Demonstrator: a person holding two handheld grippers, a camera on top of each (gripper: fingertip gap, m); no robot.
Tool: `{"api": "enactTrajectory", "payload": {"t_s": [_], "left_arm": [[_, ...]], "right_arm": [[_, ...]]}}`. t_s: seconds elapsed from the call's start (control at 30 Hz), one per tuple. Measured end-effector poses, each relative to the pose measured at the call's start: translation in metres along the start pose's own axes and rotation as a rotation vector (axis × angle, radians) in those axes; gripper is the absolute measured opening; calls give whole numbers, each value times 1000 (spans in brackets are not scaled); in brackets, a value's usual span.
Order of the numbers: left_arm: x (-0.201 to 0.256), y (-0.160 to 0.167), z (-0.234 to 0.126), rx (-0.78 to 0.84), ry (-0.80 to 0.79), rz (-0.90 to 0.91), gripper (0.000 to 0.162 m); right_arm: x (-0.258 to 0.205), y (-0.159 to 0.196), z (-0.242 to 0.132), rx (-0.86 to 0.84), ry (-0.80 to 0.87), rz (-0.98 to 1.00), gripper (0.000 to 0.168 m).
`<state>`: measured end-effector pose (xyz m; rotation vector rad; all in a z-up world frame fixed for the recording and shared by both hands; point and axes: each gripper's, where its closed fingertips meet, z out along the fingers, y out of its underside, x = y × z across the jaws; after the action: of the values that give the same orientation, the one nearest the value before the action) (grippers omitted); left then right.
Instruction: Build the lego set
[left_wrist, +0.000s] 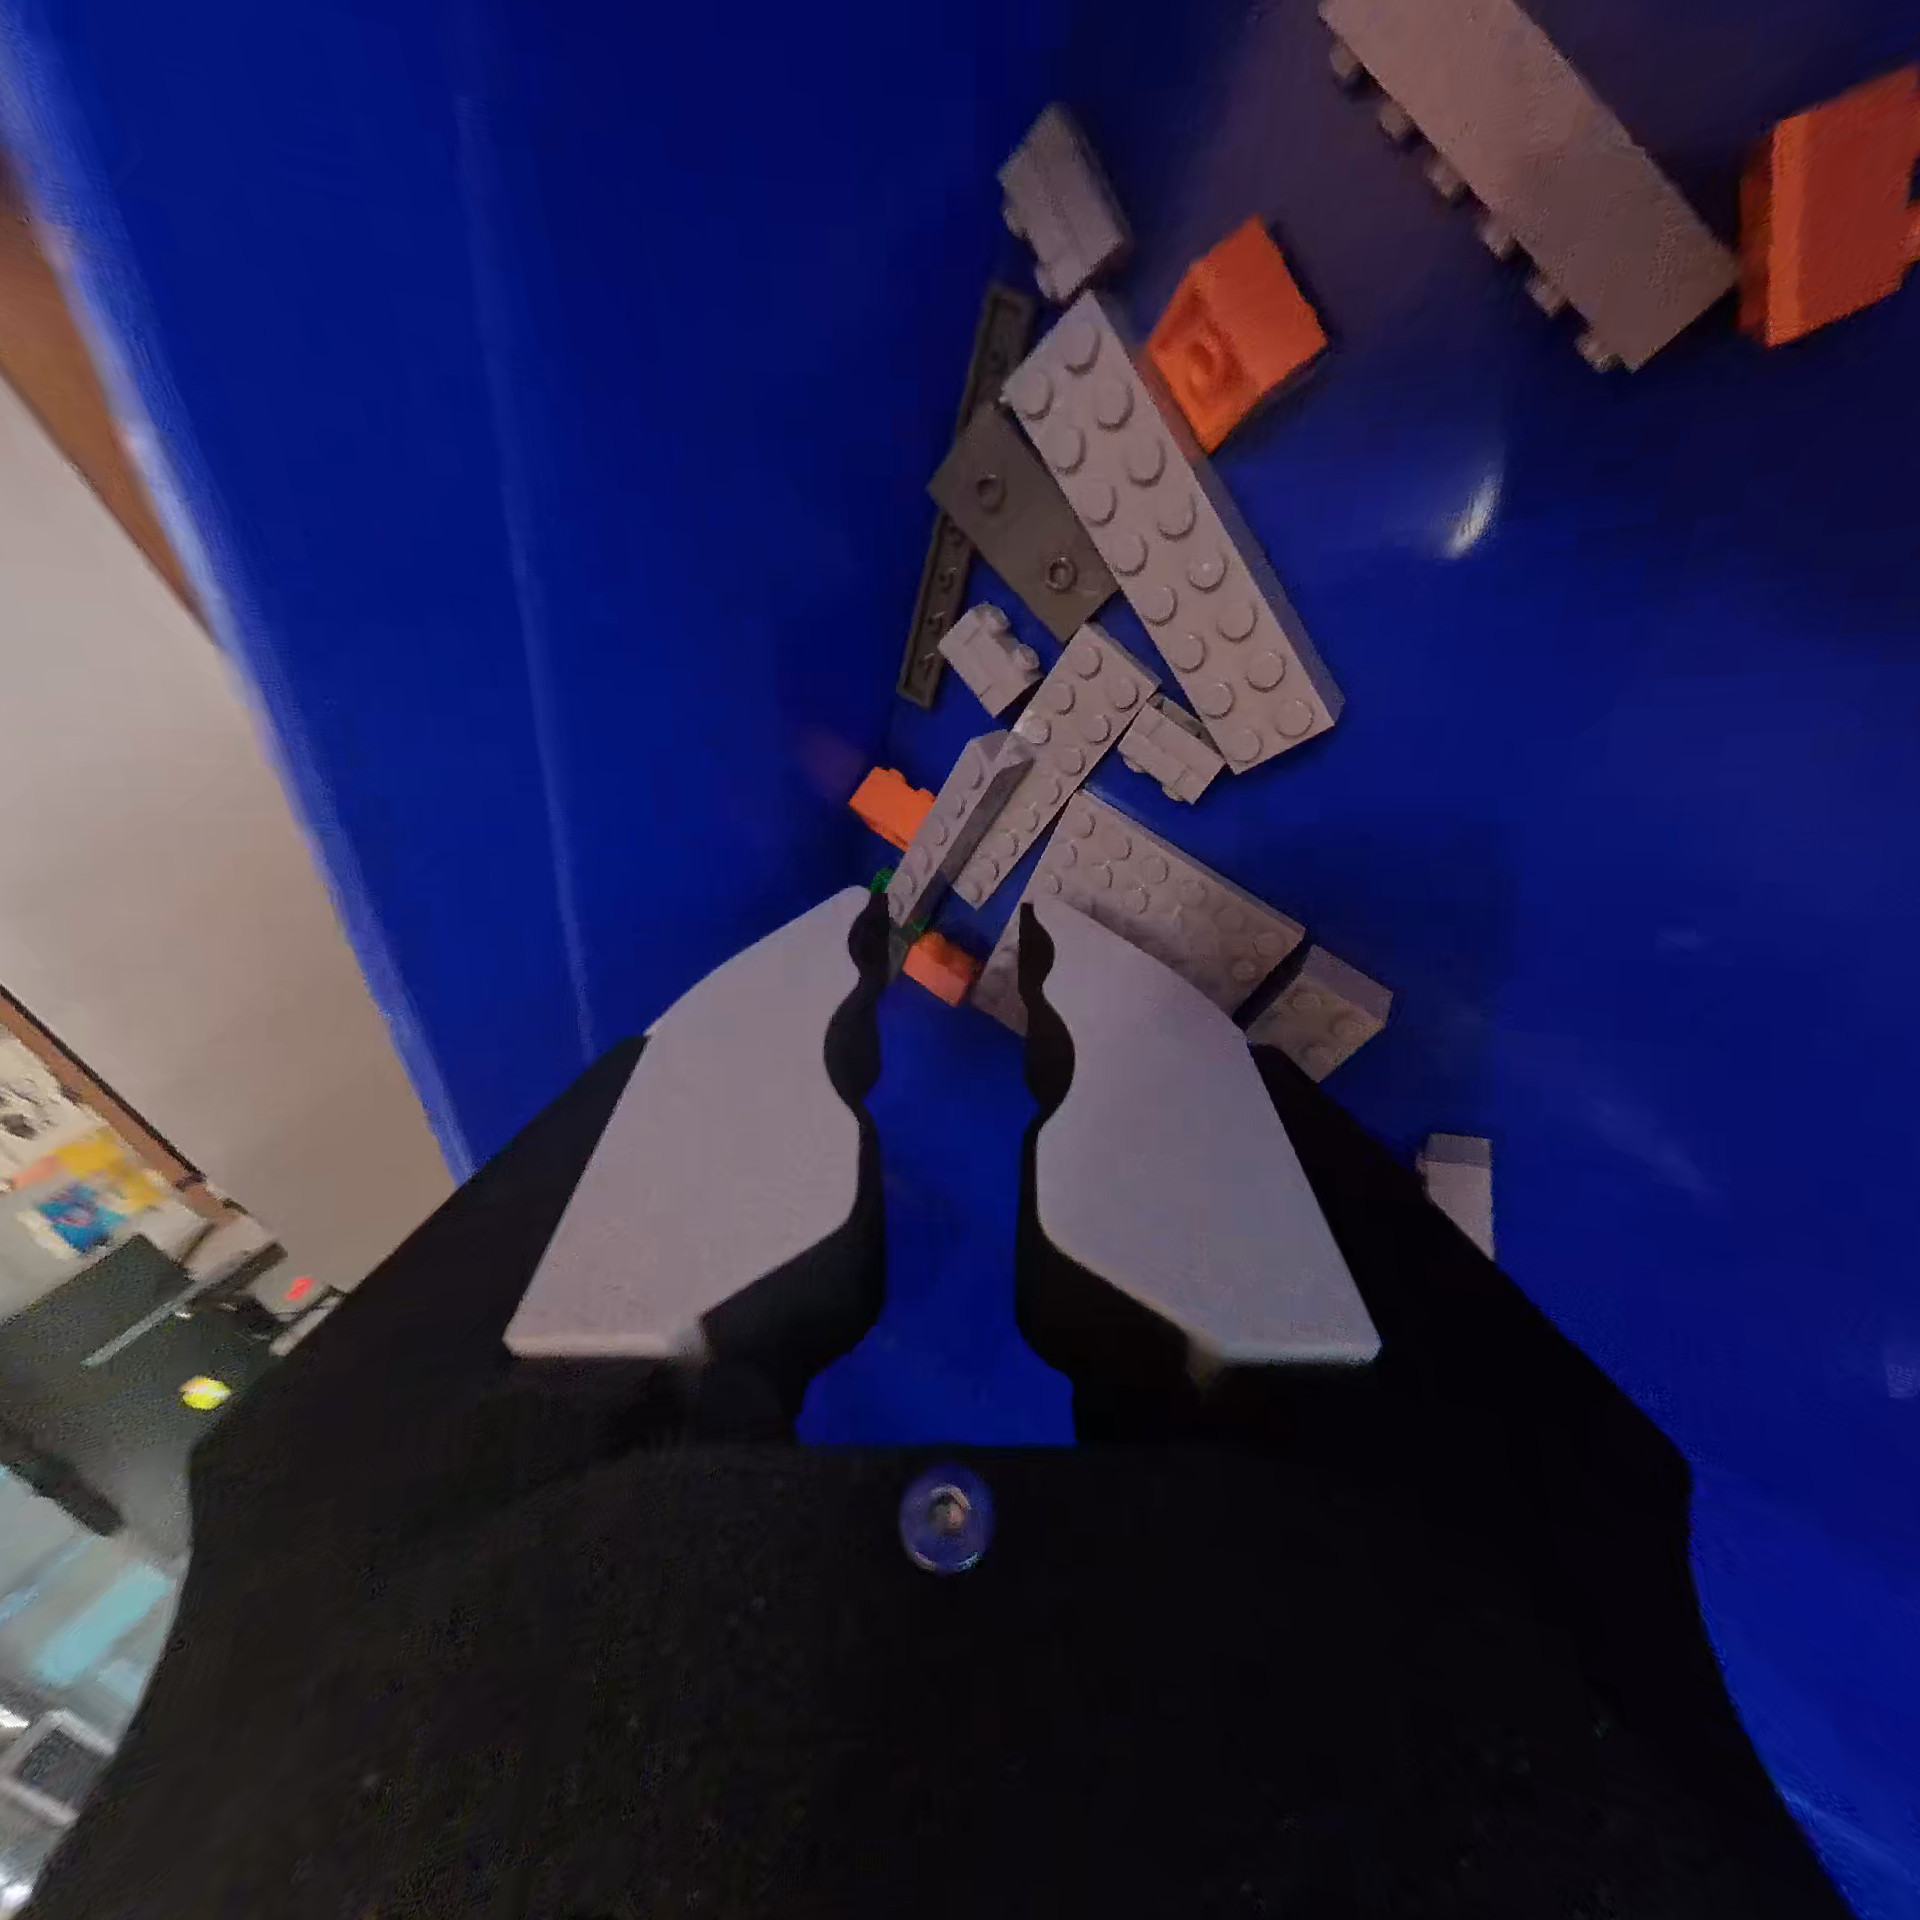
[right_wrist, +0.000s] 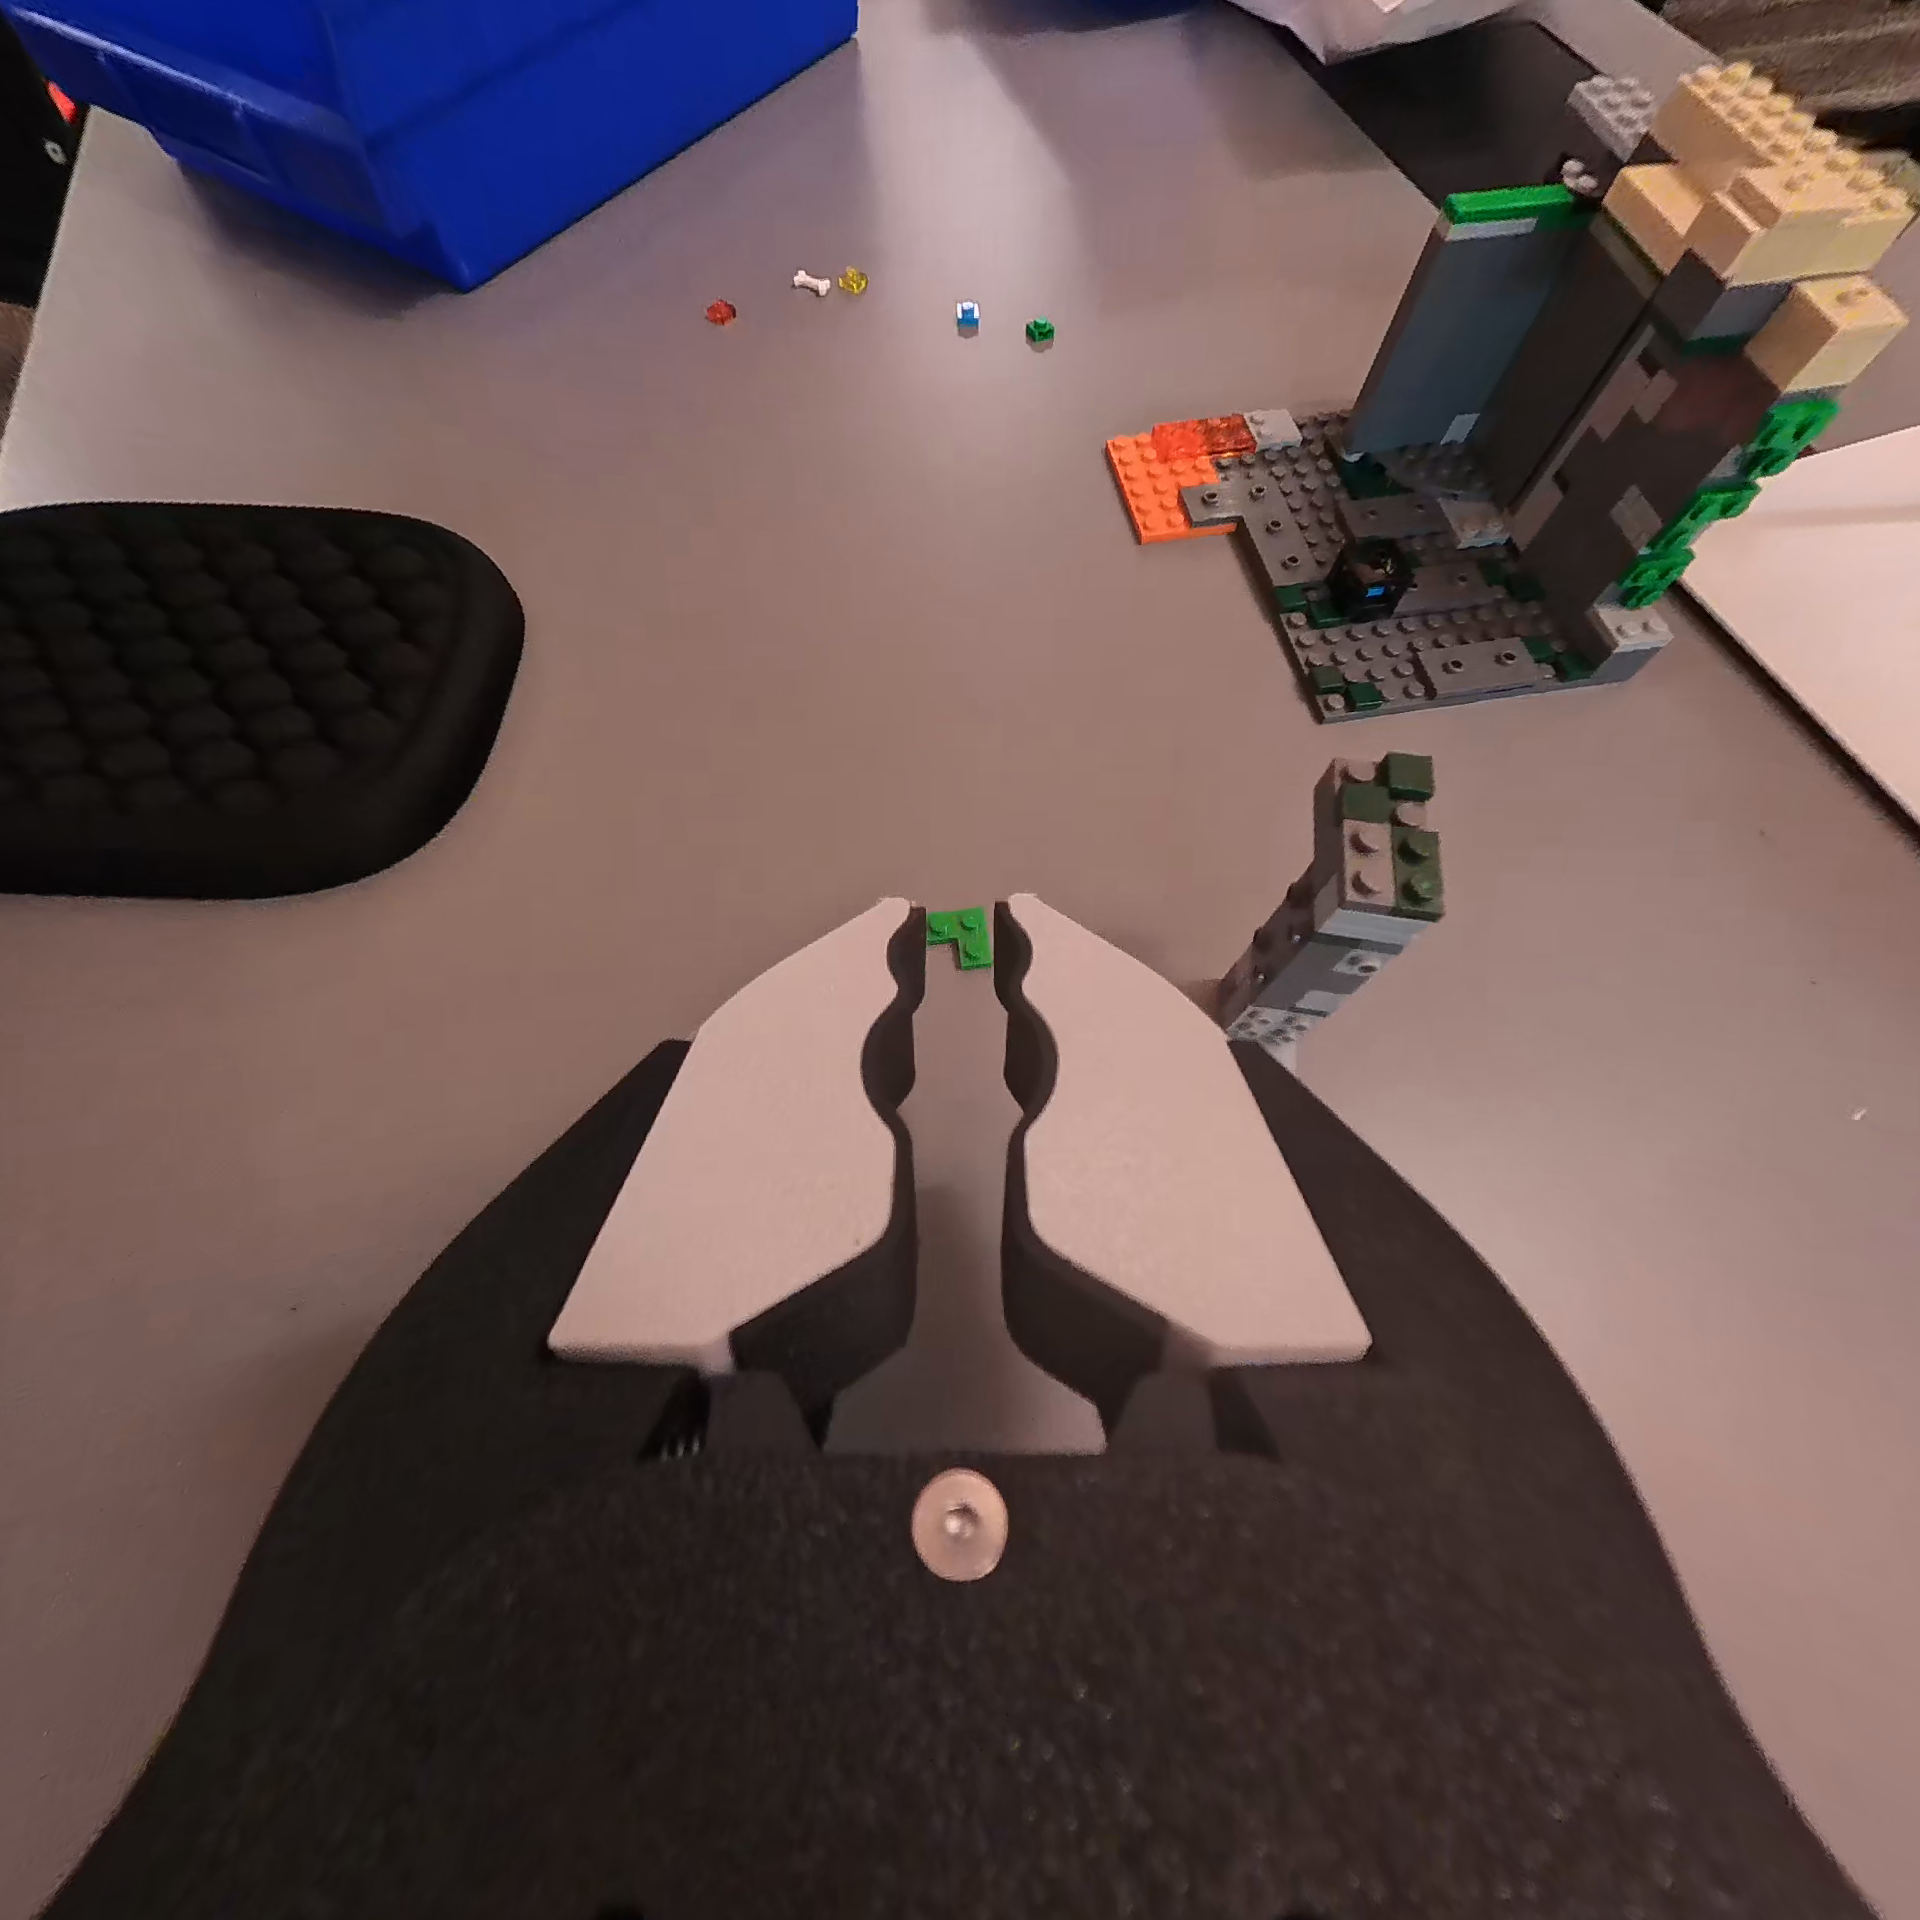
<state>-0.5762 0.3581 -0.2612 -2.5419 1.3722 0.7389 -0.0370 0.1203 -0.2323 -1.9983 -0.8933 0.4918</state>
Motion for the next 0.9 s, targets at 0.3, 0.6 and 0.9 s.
{"api": "enactTrajectory", "payload": {"t_s": [0.3, 0.6, 0.9], "left_arm": [[-6, -5, 24, -86, -16, 286, 15], [42, -26, -13, 60, 205, 291, 9], [104, -41, -74, 205, 356, 280, 30]], "right_arm": [[-3, 6, 4, -23, -17, -10, 12], [-5, 9, 5, -28, -37, -12, 11], [-9, 11, 4, -27, -56, -27, 11]]}}
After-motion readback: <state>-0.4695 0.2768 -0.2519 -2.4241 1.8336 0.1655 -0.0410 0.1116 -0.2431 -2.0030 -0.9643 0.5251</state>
